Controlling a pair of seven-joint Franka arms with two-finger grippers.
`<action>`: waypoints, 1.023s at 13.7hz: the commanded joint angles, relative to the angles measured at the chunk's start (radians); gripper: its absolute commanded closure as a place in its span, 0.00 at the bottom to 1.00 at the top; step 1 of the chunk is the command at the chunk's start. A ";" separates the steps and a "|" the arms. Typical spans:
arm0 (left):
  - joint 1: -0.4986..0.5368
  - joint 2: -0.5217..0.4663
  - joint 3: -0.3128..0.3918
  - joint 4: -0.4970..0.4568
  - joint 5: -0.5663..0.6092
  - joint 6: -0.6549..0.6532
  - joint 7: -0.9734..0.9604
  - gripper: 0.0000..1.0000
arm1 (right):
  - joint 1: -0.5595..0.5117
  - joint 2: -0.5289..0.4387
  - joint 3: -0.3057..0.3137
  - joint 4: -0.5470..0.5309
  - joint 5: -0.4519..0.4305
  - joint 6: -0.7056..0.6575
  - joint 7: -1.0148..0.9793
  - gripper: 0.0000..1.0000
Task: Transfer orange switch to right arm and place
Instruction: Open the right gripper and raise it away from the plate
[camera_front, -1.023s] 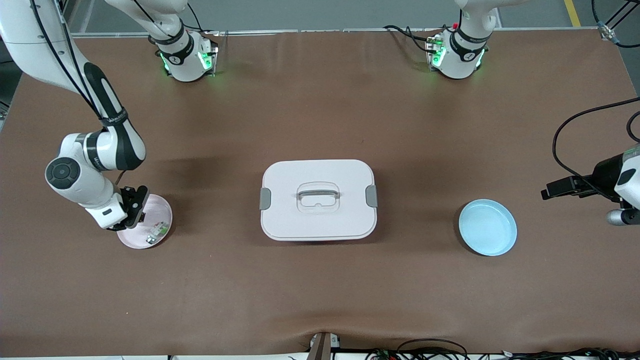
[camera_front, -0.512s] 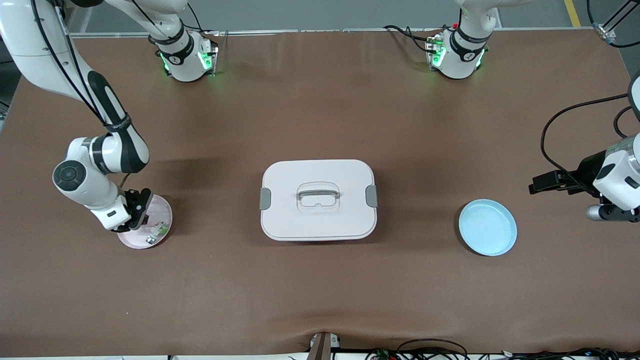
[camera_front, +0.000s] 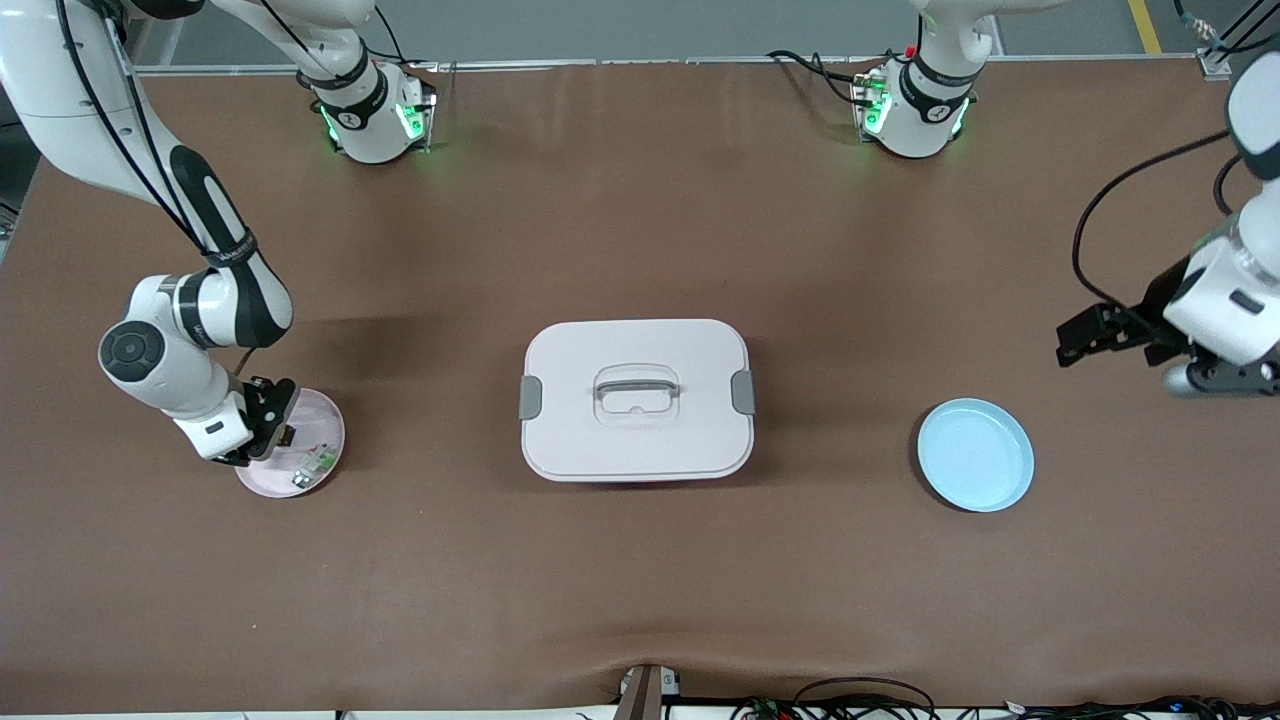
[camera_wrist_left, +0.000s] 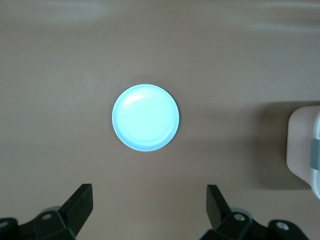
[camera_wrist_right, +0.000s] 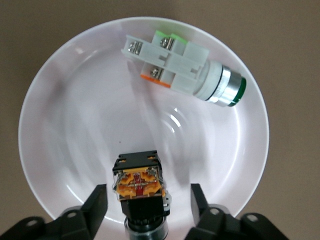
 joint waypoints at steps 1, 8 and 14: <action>-0.083 -0.079 0.087 -0.102 -0.026 0.024 0.005 0.00 | -0.013 -0.100 0.021 0.013 -0.008 -0.170 0.024 0.00; -0.088 -0.092 0.129 -0.042 -0.028 -0.046 0.022 0.00 | 0.001 -0.249 0.027 0.325 0.139 -0.831 0.443 0.00; -0.094 -0.034 0.130 0.025 -0.035 -0.123 0.019 0.00 | 0.009 -0.335 0.020 0.496 0.240 -0.979 0.744 0.00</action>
